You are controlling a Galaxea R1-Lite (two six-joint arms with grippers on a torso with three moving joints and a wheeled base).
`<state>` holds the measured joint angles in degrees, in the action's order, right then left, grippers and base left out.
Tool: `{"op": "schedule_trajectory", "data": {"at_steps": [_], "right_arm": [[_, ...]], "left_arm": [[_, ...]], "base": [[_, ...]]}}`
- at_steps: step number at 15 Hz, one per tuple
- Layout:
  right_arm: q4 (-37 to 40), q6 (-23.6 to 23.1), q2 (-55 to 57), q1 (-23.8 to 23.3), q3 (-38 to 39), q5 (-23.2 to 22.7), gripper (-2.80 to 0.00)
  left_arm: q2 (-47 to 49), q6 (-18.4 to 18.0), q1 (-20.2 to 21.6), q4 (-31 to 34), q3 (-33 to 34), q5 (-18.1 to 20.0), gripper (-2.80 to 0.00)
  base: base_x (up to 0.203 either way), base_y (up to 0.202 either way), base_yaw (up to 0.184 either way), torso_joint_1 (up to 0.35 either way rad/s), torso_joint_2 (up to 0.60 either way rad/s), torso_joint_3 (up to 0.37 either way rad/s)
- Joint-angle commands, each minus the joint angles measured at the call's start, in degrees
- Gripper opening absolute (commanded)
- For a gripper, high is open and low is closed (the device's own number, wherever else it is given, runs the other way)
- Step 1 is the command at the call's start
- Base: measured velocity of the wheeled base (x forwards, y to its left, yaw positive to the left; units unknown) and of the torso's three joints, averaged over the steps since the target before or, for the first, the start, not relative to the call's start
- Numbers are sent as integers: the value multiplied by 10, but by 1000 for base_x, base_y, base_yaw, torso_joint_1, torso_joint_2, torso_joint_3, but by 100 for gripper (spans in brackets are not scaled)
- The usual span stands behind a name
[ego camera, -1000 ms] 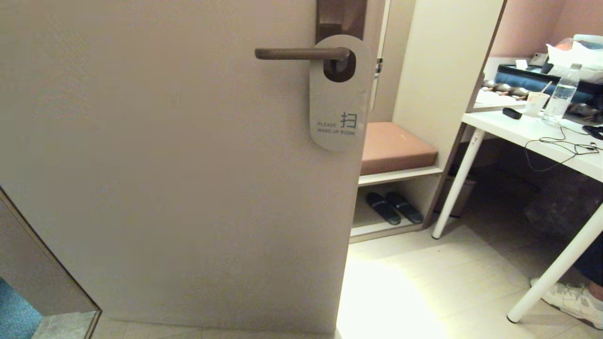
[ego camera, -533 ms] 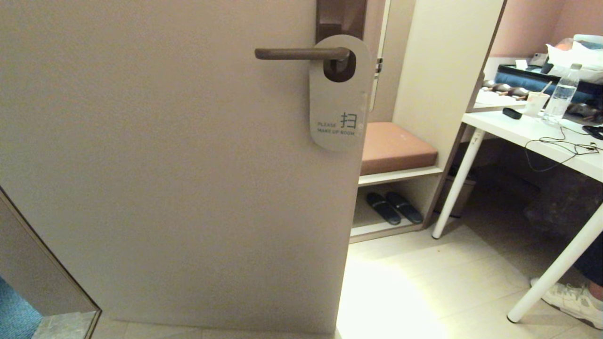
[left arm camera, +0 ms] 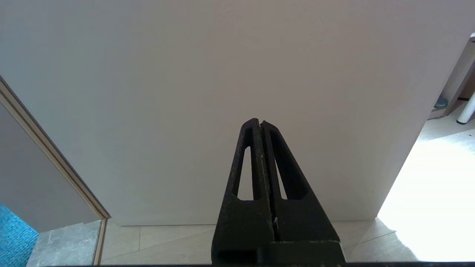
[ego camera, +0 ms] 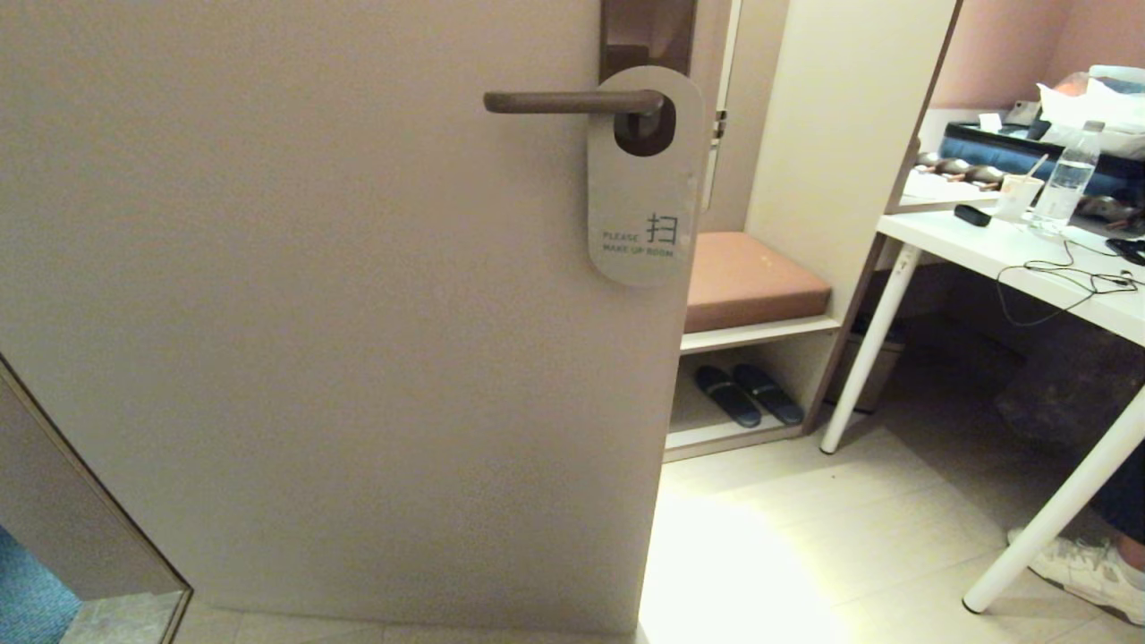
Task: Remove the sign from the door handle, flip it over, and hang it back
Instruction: Take down the sign
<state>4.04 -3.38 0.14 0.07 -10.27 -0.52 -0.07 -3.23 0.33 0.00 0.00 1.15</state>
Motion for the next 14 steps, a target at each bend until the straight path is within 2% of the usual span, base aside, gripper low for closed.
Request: {"op": "schedule_trajectory", "data": {"at_steps": [1,4,10,12,14], "right_arm": [[47,0,23,0,-82,0,-280],[60,0,146,3,-168,15,-280],[3,34,465,3,-355,60,-280],[-30,48,548,2,-374,60,-280],[-107,56,618,3,-366,34,-280]], "left_arm": [[1,0,0,0,0,0,-280],[1,0,0,0,0,0,-280],[1,0,0,0,0,0,-280],[1,0,0,0,0,0,-280],[1,0,0,0,0,0,-280]], "base": [[0,0,0,0,0,0],[0,0,0,0,0,0],[0,0,0,0,0,0],[0,0,0,0,0,0],[0,0,0,0,0,0]]}}
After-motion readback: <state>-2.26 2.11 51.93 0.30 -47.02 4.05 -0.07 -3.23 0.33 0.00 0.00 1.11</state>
